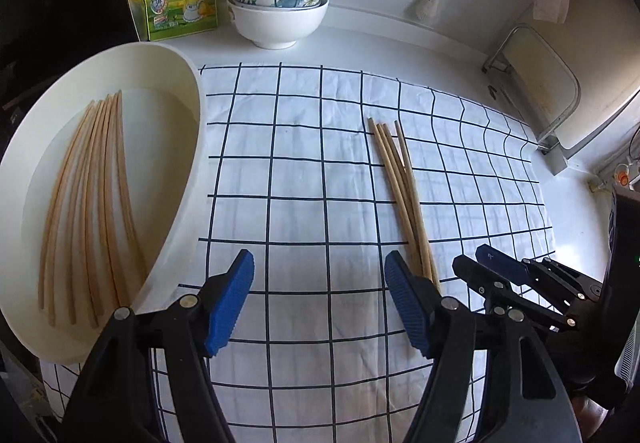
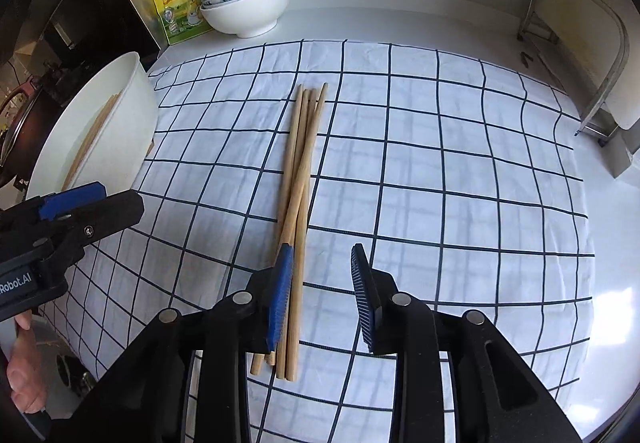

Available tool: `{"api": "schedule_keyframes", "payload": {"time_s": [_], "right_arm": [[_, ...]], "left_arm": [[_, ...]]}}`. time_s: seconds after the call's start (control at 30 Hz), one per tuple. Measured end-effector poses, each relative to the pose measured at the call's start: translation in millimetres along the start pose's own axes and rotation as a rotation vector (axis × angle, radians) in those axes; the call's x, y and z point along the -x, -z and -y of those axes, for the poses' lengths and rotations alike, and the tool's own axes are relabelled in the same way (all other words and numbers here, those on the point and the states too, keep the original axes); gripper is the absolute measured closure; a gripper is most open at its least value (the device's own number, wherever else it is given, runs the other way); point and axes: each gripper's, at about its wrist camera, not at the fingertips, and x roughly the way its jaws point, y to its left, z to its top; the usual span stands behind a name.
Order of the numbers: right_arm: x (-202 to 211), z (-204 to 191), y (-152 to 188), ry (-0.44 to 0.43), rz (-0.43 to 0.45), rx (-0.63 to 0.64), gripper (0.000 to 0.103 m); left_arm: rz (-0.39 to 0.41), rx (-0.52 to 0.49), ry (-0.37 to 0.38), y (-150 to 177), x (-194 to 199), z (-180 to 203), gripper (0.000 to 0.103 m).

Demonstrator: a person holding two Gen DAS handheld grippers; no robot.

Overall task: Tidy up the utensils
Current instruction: 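Move both open grippers back over the remaining chopsticks on the cloth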

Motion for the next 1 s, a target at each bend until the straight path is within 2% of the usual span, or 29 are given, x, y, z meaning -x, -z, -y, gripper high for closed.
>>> {"api": "schedule_keyframes", "payload": {"time_s": [0.4,1.0], "right_arm": [[-30.0,-11.2,-14.9,-0.005,-0.012,0.058,0.074],[-23.7,32.2,-6.2,-0.013,0.008,-0.02,0.073]], "left_arm": [[-0.007,0.021,-0.022,4.2,-8.9,-5.3,0.036],[-0.029,-0.017,-0.001,1.2,-37.1,27.6,0.036]]}}
